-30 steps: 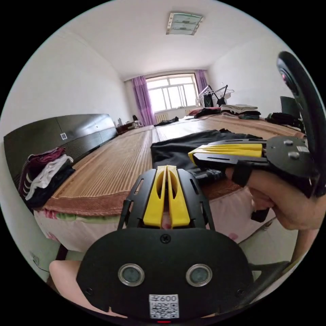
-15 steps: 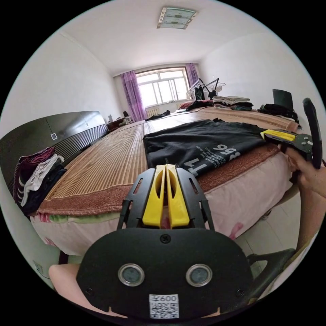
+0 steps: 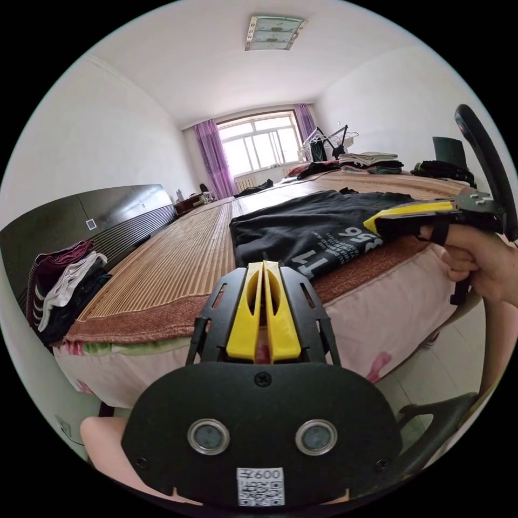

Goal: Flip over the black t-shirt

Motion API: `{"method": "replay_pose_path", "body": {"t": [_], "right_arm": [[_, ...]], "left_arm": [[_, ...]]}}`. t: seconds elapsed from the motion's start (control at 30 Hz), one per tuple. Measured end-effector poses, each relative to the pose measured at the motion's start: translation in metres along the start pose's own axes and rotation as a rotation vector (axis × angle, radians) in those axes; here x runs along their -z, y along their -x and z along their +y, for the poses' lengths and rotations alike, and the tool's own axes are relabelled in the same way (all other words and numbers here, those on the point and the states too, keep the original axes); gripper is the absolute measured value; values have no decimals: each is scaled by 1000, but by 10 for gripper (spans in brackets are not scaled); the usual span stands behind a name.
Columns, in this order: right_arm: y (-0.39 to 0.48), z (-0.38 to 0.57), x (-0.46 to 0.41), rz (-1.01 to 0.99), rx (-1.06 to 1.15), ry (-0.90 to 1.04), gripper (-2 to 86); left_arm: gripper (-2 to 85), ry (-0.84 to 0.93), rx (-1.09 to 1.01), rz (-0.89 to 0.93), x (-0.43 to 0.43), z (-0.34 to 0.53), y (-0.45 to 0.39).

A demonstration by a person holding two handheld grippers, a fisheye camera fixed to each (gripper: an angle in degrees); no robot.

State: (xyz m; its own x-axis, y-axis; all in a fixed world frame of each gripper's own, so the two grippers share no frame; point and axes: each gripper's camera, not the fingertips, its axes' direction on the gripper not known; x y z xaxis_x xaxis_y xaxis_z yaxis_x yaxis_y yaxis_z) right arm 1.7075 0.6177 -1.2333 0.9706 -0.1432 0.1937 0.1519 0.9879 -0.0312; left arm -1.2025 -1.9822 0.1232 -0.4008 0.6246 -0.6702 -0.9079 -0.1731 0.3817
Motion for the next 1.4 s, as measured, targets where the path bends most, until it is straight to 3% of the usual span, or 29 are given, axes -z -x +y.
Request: {"method": "replay_pose_path", "body": {"t": [0.13,0.3,0.4,0.53,0.7,0.77,0.87,1.03,1.1,1.17,1.23,1.27,1.4], "right_arm": [[-44,12,8,-15,-45,-42,-8],[-90,27,18,286,-36,-6,-8],[-117,36,36,147,-37,-72,-8],[-100,41,57,549,-73,-197,-9],[-76,40,62,284,60,-216,-8],[-80,40,51,220,15,-192,-8],[-115,49,30,239,-143,-47,-8],[-103,74,37,321,30,-101,-8],[-100,80,43,362,19,-111,-8],[-100,93,60,260,-9,-182,-8],[-100,103,70,120,4,-232,-8],[-100,106,73,75,-9,-244,-8],[-95,108,76,78,-31,-260,-8]], "left_arm": [[3,-9,5,7,-5,8,4],[2,-24,2,-1,-10,17,6],[1,-31,4,-2,-13,21,7],[2,-31,1,-9,-16,25,8],[4,2,70,32,-22,22,17],[5,33,138,74,-23,19,25],[7,56,118,48,-18,18,21],[15,82,94,-66,4,32,16],[17,123,-22,-163,12,33,8],[22,91,-411,-399,19,41,-27],[26,28,-742,-456,22,55,-52],[29,-19,-875,-437,25,60,-61],[45,-81,-976,-298,30,47,-65]]}}
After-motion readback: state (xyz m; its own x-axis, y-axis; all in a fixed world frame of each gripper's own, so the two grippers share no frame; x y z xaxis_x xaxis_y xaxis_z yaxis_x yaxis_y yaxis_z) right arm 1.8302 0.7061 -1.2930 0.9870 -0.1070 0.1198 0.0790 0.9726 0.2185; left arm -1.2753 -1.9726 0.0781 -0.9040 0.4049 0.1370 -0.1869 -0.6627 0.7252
